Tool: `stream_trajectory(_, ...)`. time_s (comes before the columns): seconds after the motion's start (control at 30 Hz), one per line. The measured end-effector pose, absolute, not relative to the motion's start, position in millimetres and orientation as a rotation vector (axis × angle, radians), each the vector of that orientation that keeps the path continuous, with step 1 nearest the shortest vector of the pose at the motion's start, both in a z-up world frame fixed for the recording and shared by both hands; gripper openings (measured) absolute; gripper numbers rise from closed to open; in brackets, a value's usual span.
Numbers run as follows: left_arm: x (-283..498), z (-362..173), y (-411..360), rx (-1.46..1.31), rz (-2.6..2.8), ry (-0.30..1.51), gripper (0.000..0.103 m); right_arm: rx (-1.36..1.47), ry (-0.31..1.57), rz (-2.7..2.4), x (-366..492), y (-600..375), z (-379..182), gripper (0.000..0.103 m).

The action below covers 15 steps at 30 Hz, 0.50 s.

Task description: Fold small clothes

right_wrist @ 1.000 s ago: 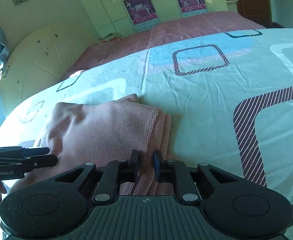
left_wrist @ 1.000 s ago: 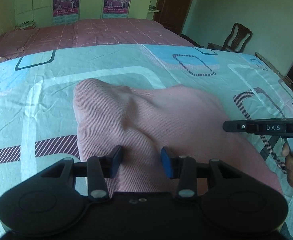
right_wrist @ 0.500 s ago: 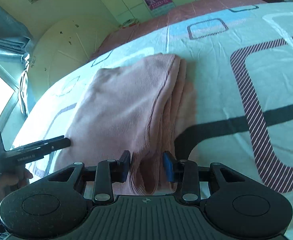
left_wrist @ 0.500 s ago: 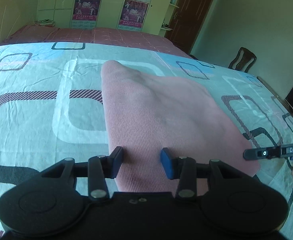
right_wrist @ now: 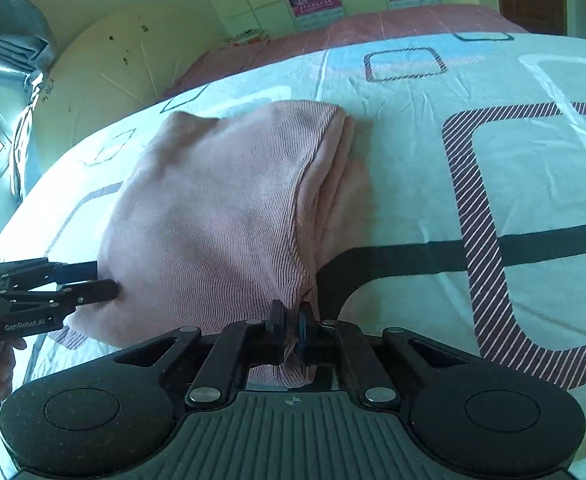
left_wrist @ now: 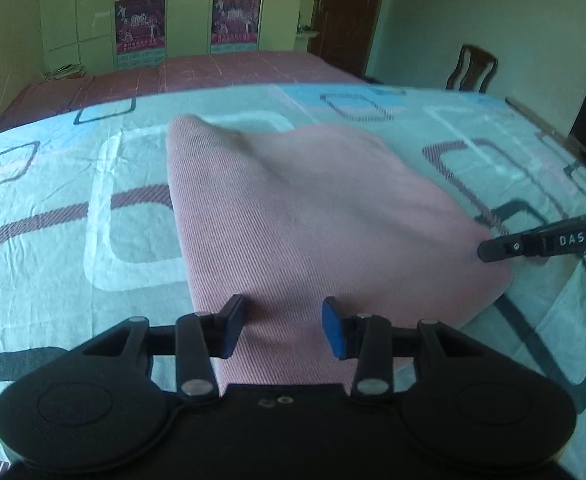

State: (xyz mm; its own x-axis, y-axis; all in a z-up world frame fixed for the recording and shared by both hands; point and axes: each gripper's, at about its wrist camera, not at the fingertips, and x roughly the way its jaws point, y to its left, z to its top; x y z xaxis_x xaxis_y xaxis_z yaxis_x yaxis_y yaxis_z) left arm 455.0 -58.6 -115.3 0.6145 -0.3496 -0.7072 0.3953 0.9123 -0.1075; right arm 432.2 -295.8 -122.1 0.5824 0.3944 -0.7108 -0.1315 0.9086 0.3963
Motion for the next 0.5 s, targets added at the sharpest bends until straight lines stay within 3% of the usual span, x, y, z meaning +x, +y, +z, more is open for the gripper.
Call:
stream_trajectory(0.03,456.1,-108.6,-52.9,0.050,-0.425,0.780,0.040,0.286,0.845,0.281,427.0,-296.1,-110.1,0.034)
stream_trajectory(0.07,461.2,-102.9,-49.0,0.051,-0.419,0.761,0.039,0.244,0.791,0.275,424.1,-293.7,-99.6,0.036)
stream_trajectory(0.2,495.6,-104.6,-56.4,0.073,-0.426,0.767,0.039,0.180,0.747,0.332,446.2,-271.9,-89.7,0.036)
stream_trajectory(0.33,521.6,-132.6,-65.6,0.029,-0.461,0.898,0.043,-0.036,0.886,0.314,474.1,-238.5,-132.5,0.035)
stream_trajectory(0.4,524.5,-128.1,-66.5,0.035,-0.462,0.923,0.043,0.033,0.900,0.289,476.1,-248.1,-146.0,0.037)
stream_trajectory(0.5,511.1,-109.2,-65.6,0.076,-0.496,0.856,0.036,0.018,0.842,0.257,470.3,-247.1,-128.1,0.037)
